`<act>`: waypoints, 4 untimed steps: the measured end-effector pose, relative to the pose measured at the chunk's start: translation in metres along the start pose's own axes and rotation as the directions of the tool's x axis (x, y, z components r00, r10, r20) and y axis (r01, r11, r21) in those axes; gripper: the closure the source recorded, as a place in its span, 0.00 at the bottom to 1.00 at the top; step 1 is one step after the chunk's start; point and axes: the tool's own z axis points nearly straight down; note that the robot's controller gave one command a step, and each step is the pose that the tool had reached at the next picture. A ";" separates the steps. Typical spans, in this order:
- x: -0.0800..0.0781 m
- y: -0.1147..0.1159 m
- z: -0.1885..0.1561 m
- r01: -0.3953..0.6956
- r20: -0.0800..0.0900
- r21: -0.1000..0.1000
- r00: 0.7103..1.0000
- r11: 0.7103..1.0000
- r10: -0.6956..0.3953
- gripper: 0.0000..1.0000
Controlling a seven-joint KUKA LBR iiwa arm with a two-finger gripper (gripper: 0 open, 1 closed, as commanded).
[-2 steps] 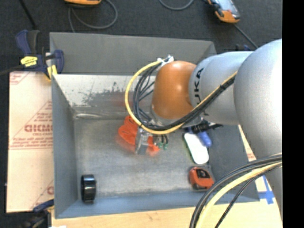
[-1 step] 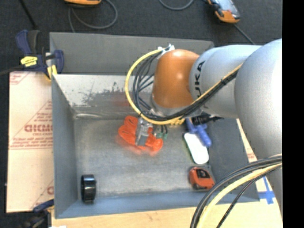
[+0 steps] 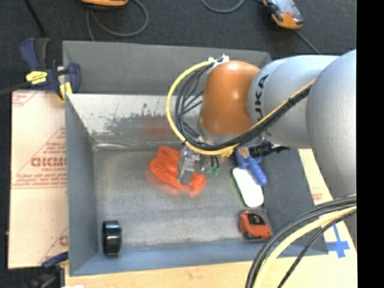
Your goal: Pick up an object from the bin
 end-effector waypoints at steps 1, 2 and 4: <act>0.000 -0.002 0.000 -0.002 0.000 0.001 1.000 1.000 0.002 1.00; -0.019 0.010 0.017 0.075 0.003 0.001 0.997 0.997 -0.075 1.00; 0.014 0.023 -0.050 -0.043 0.000 0.000 0.999 0.999 0.043 0.00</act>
Offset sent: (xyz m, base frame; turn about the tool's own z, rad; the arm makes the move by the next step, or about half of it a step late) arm 0.0216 0.0094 -0.0217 -0.0813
